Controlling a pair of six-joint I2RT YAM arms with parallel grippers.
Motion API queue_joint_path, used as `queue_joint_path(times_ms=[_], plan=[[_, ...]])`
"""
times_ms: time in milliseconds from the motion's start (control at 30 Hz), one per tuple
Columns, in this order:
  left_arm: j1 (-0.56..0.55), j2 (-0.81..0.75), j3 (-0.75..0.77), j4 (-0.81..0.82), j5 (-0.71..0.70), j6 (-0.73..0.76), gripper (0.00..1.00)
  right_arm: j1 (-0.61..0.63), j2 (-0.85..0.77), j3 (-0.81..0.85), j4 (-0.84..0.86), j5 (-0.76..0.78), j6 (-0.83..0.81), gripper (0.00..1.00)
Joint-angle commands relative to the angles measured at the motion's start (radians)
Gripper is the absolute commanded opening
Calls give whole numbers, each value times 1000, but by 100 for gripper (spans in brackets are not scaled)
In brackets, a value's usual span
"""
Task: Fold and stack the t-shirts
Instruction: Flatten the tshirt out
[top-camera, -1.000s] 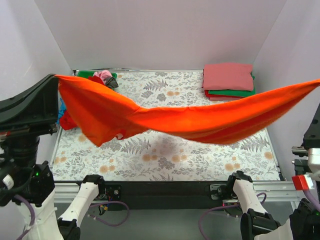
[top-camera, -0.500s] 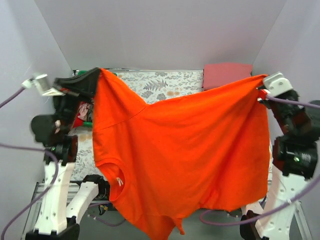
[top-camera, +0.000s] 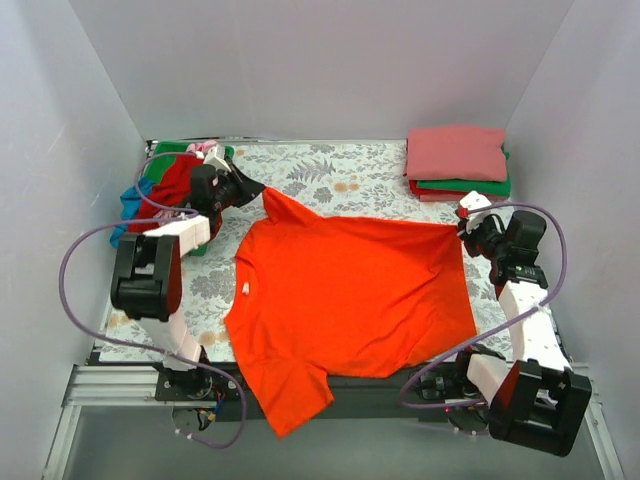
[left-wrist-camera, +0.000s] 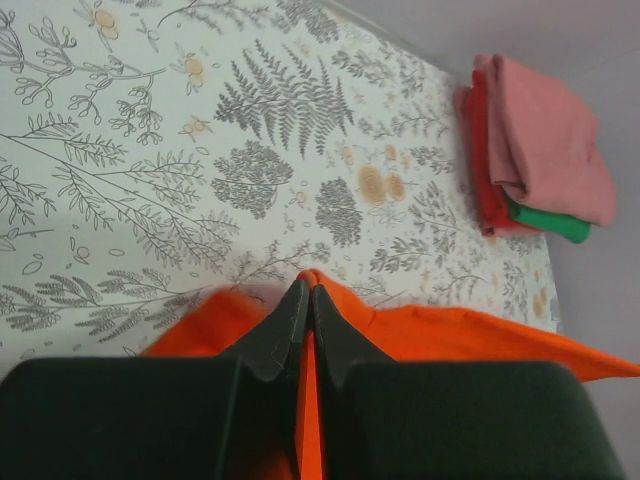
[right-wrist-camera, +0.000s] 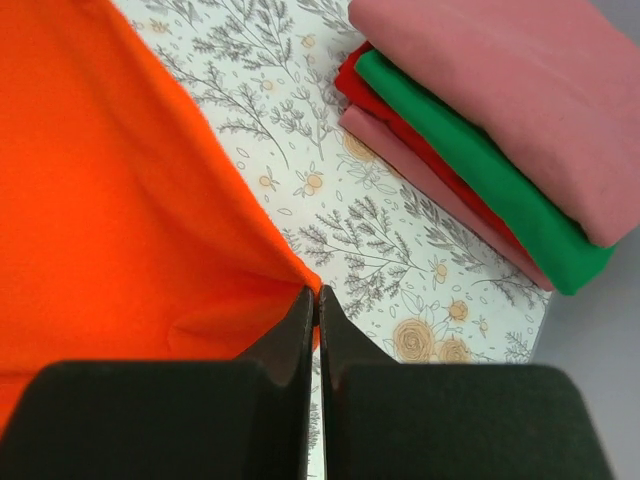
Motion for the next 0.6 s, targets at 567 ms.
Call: queue_joint_path(times_ms=[567], plan=[[6, 165, 243, 8, 73, 43, 0, -12, 410, 129, 328, 187, 149, 1]])
